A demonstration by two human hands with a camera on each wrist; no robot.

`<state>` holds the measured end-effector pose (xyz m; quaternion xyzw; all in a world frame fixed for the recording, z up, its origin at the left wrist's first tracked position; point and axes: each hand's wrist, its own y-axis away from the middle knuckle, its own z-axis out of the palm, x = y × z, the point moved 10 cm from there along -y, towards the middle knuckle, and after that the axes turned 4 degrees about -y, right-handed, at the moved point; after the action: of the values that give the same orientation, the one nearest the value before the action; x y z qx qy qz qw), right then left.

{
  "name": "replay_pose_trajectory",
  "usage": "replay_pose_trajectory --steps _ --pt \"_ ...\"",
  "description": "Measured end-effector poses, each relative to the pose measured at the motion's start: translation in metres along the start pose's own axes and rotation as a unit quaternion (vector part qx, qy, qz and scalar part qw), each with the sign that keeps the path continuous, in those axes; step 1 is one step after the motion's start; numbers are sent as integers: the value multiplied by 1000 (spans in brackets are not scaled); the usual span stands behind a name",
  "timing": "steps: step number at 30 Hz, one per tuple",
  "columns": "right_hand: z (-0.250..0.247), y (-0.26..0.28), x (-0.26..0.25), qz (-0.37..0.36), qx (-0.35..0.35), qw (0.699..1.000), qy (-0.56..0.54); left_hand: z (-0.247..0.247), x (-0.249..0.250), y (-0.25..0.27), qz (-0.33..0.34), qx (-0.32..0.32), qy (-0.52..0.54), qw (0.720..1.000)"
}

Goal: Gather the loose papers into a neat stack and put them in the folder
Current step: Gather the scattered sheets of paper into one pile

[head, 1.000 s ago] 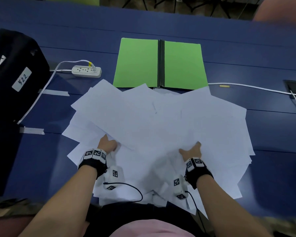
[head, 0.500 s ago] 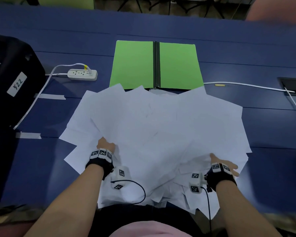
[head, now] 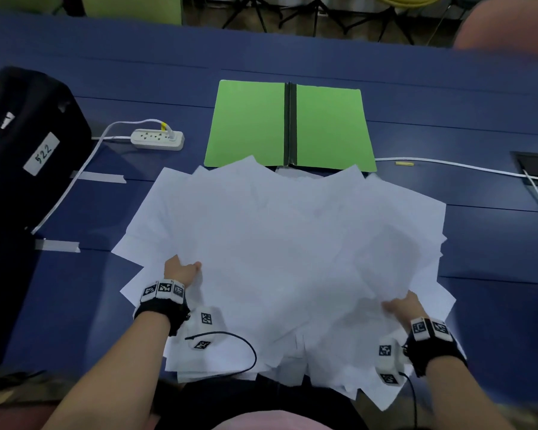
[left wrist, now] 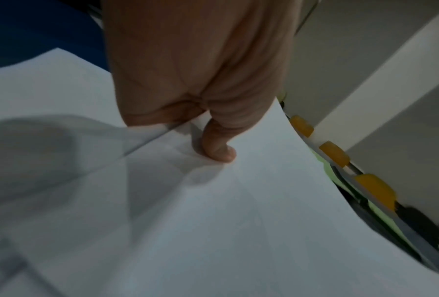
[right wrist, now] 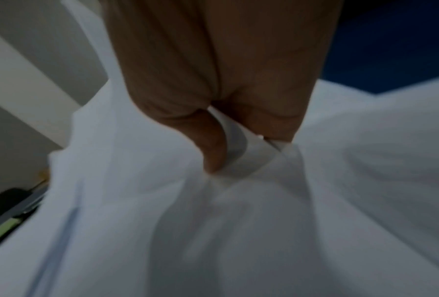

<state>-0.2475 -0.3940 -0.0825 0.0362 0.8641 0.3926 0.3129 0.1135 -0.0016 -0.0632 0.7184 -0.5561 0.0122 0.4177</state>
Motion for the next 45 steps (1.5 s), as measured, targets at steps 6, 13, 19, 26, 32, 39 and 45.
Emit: replay_pose_trajectory --steps 6,13,19,26,32,39,45 --pt "35 14 -29 -42 -54 997 -32 19 15 10 -2 -92 -66 994" --pt "36 21 -54 -94 23 995 -29 16 4 11 7 -75 -38 996" --pt "76 31 -56 -62 -76 995 -24 37 -3 19 -21 -155 46 987" --pt "94 39 -68 -84 -66 993 -42 21 5 13 23 -43 30 998" --pt "104 38 -66 -41 -81 989 -121 17 12 16 30 -64 33 997" --pt "124 54 -86 -72 -79 986 -129 20 5 19 8 -58 31 998" --pt "111 38 -77 -50 -78 984 -152 9 -26 1 -54 -88 51 993"
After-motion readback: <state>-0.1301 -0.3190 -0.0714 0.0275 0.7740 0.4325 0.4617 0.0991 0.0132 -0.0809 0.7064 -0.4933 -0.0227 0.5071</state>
